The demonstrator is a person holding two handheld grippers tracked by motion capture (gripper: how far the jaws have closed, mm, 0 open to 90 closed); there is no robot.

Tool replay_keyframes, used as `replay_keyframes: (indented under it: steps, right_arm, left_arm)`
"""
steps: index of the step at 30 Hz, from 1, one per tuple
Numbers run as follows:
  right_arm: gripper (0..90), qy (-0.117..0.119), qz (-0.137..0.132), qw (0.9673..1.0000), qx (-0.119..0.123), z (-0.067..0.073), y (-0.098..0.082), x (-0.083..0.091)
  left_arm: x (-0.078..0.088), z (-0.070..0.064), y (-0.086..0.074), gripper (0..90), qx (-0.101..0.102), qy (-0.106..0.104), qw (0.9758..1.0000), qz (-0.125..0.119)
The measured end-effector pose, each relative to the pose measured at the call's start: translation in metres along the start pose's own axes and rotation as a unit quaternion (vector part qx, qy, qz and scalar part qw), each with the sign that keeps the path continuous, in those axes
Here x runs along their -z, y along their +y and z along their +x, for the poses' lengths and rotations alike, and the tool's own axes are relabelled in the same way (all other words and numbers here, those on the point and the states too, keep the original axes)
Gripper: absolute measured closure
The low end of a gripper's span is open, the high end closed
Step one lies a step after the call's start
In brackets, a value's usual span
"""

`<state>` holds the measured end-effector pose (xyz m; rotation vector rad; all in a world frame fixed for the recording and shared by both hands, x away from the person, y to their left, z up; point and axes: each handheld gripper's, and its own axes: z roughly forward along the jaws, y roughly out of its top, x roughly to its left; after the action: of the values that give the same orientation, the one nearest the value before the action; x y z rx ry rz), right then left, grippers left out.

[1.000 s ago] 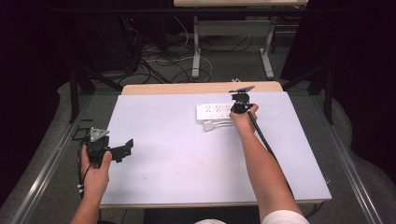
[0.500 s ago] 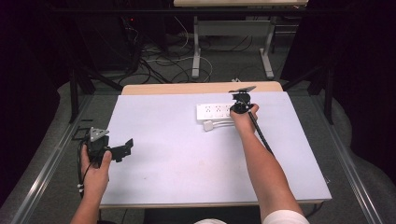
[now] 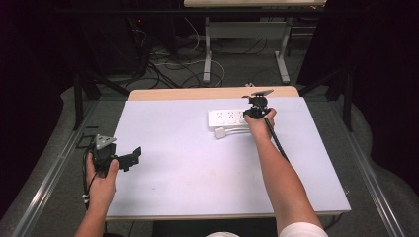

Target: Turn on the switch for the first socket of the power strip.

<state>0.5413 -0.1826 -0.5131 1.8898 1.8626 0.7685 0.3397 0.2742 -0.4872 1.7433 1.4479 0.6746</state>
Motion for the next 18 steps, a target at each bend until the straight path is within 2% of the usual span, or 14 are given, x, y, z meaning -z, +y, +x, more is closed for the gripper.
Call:
replay_keyframes:
  steps: [8,11,18]
  right_arm:
    - [48.5,-0.012,-0.015,0.9997,0.016,-0.007,0.004,0.003]
    - [44.6,-0.012,-0.021,0.9997,0.007,-0.01,0.006,0.004]
    - [42.5,-0.014,-0.023,0.9995,0.013,-0.012,0.008,0.005]
  left_arm:
    - [-0.001,0.0,0.0,0.3,0.0,0.001,1.0,-0.001]
    - [-0.001,0.0,0.0,0.3,-0.002,0.001,1.0,0.0]
    - [-0.001,0.0,0.0,0.3,-0.003,0.0,1.0,0.002]
